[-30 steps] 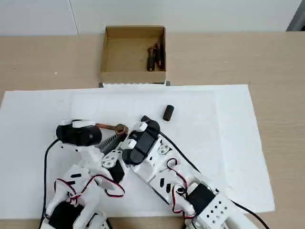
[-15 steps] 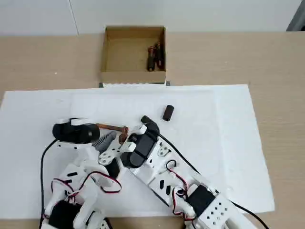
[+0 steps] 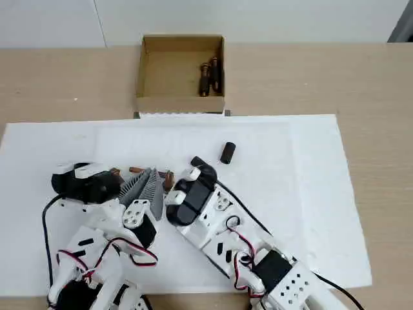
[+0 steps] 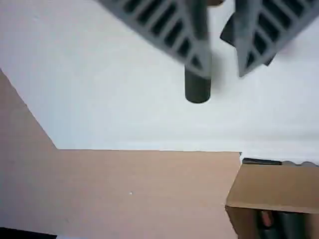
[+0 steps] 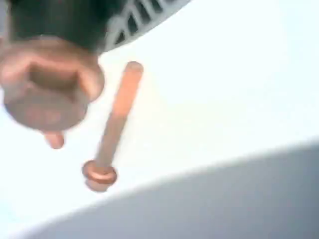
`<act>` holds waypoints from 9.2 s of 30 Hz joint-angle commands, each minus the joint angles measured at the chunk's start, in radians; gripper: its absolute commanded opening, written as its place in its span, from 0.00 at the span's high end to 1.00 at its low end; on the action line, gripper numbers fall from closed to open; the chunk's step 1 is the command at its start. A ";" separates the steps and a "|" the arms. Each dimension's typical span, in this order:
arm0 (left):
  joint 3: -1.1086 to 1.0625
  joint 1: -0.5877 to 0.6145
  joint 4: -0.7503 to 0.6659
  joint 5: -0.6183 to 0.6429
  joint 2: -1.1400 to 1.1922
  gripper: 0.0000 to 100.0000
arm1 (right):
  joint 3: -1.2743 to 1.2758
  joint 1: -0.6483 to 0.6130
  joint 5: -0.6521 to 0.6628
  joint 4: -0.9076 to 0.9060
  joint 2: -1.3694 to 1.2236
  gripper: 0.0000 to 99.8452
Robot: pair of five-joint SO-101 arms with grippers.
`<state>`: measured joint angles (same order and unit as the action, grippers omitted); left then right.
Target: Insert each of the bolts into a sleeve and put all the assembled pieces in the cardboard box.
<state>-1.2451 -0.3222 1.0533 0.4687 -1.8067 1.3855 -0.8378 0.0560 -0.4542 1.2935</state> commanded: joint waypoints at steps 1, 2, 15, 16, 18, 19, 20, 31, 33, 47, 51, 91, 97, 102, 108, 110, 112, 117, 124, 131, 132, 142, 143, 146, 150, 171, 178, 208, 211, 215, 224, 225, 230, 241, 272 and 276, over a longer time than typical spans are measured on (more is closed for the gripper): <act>-0.004 0.048 0.005 -0.017 -0.008 0.99 | -0.012 0.070 -0.060 0.007 0.030 1.00; -0.021 0.071 0.005 -0.035 -0.008 0.99 | -0.012 0.088 -0.072 0.007 0.028 1.00; -0.237 0.439 0.005 -0.397 -0.009 0.99 | -0.133 0.406 -0.298 -0.087 -0.091 1.00; -0.254 0.450 0.005 -0.404 -0.009 0.99 | -0.178 0.410 -0.322 -0.110 -0.125 1.00; -0.282 0.460 0.005 -0.405 -0.009 0.99 | -0.265 0.410 -0.344 -0.142 -0.203 1.00; -0.292 0.460 0.005 -0.405 -0.009 0.99 | -0.305 0.410 -0.344 -0.151 -0.248 1.00; -0.300 0.460 0.005 -0.405 -0.009 0.99 | -0.341 0.410 -0.342 -0.154 -0.291 1.00; -0.384 0.453 0.000 -0.407 -0.011 0.99 | -0.738 0.410 -0.311 -0.147 -0.734 1.00; -0.389 0.453 -0.014 -0.407 -0.011 0.99 | -0.822 0.410 -0.282 -0.147 -0.811 1.00; -0.390 0.453 -0.017 -0.407 -0.011 0.99 | -1.450 0.410 -0.091 -0.145 -1.353 1.00; -0.390 0.453 -0.017 -0.407 -0.011 0.99 | -1.619 0.410 -0.055 -0.116 -1.512 1.00; -0.390 0.453 -0.017 -0.404 -0.011 0.99 | -1.748 0.355 0.123 -0.179 -1.722 0.88; -0.390 0.453 -0.017 -0.404 -0.011 0.99 | -1.748 0.357 0.123 -0.374 -1.592 0.88; -0.390 0.453 -0.017 -0.402 -0.011 0.99 | -1.748 0.357 0.121 -0.503 -1.517 0.88; -0.390 0.453 -0.017 -0.402 -0.011 0.99 | -1.748 0.357 0.052 -0.665 -1.442 0.88; -0.390 0.453 -0.017 -0.402 -0.011 0.99 | -1.748 0.357 0.008 -0.728 -1.415 0.88; -0.390 0.453 -0.017 -0.402 -0.011 0.99 | -1.748 0.358 -0.038 -0.792 -1.389 0.88; -0.390 0.453 -0.017 -0.402 -0.011 0.99 | -1.748 0.363 -0.164 -0.949 -1.342 0.88; -0.390 0.453 -0.017 -0.402 -0.011 0.99 | -1.743 0.364 -0.391 -1.191 -1.333 0.88; -0.390 0.453 -0.017 -0.402 -0.011 0.99 | -1.626 0.386 -0.514 -1.175 -1.359 0.88; -0.390 0.453 -0.017 -0.402 -0.011 0.99 | -1.611 0.392 -0.514 -1.167 -1.369 0.88; -0.390 0.453 -0.017 -0.402 -0.011 0.99 | -1.590 0.438 -0.539 -0.961 -1.572 0.88; -0.390 0.453 -0.017 -0.402 -0.011 0.99 | -1.590 0.438 -0.539 -0.941 -1.592 0.88; -0.390 0.454 -0.017 -0.402 -0.011 0.99 | -1.590 0.438 -0.537 -0.891 -1.641 0.88; -0.390 0.454 -0.017 -0.402 -0.011 0.99 | -1.590 0.444 -0.537 -0.852 -1.685 0.88; -0.390 0.454 -0.017 -0.402 -0.011 0.99 | -1.590 0.492 -0.537 -0.823 -1.722 0.88; -0.390 0.454 -0.017 -0.402 -0.011 0.99 | -1.588 0.490 -0.535 -0.828 -1.745 0.90; -0.390 0.453 -0.017 -0.402 -0.011 0.99 | -1.714 0.386 -0.485 -1.118 -1.098 1.00; -0.390 0.453 -0.017 -0.402 -0.011 0.99 | -1.711 0.415 -0.485 -1.208 -0.975 1.00; -0.390 0.453 -0.017 -0.402 -0.011 0.99 | -1.659 0.501 -0.471 -1.242 -0.816 1.00; -0.389 0.457 -0.017 -0.400 -0.011 0.99 | -1.215 0.647 -0.423 -1.196 -0.390 1.00; -0.389 0.459 -0.017 -0.399 -0.011 0.99 | -1.145 0.657 -0.423 -1.171 -0.340 1.00; -0.357 0.459 -0.012 -0.316 -0.009 0.99 | -0.824 0.665 -0.417 -1.040 -0.074 1.00; -0.168 0.451 -0.009 -0.307 -0.003 0.99 | -0.473 0.667 -0.325 -0.920 0.225 1.00; 1.102 0.450 0.470 -0.950 1.525 0.99 | -0.411 0.668 -0.373 -0.928 0.237 1.00; 1.210 0.411 0.532 -1.106 1.656 0.99 | -0.411 0.668 -0.374 -0.928 0.237 1.00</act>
<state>-0.1297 0.1151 1.5428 -0.5286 -0.2156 0.9774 -0.1749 -0.3046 -1.4024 1.5221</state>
